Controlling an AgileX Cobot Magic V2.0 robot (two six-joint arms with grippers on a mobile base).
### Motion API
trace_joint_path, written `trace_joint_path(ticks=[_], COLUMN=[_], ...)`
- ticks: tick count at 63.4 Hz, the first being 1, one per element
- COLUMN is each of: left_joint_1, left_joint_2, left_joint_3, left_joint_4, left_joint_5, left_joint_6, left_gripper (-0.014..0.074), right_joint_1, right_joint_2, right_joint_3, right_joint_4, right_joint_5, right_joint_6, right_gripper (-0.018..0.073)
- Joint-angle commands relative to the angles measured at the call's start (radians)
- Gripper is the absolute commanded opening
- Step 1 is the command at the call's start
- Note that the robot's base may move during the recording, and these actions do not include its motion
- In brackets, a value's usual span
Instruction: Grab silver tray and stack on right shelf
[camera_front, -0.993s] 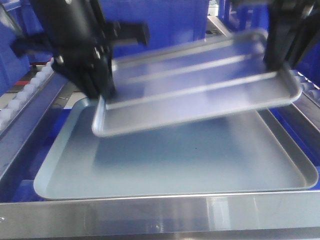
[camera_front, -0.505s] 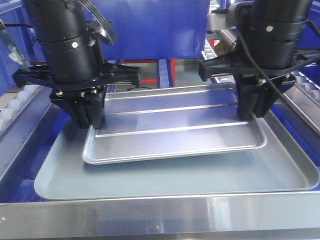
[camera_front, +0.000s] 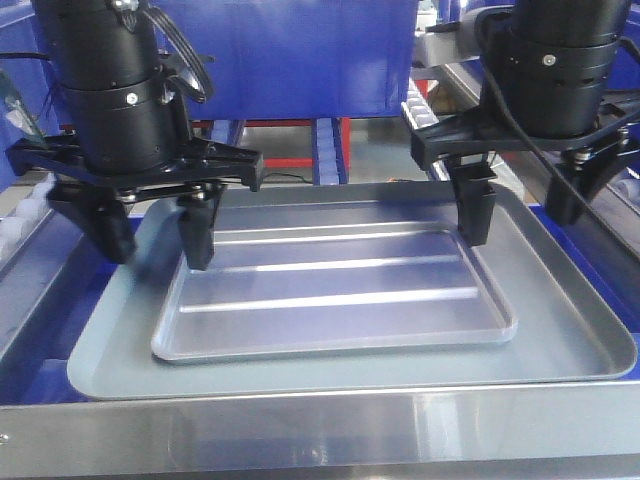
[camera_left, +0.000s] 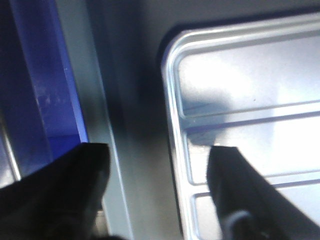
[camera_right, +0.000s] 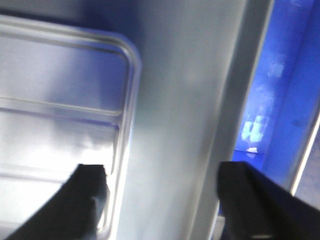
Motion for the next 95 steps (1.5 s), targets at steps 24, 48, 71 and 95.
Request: trace_joint_path(ticks=[24,48,71,95], left_joint_1=[-0.039,-0.057,-0.081,-0.233], left_joint_2=[-0.209,-0.596,-0.923,-1.356], left_joint_3=[-0.070,0.345,0.663,0.685], left_joint_4=[0.084,0.105,0.122,0.120], left_joint_5=[0.078,-0.195,-0.439,-0.420], left_joint_6=[0.004,0.004,0.029,0.088], left_gripper=[0.0238,-0.0092,-0.0092,-0.0092], right_joint_1=[-0.008,-0.008,-0.007,-0.007], right_joint_2=[-0.223,-0.464,-0.821,-1.289], right_joint_3=[-0.024,0.248,0.548,0.622], right_joint_4=[-0.029,-0.029,-0.030,-0.030], right_joint_5=[0.011,-0.169,-0.390,-0.392], right_joint_6=[-0.045,-0.046,-0.082,-0.098], right_gripper=[0.0349,0.0057,0.0057,0.0057])
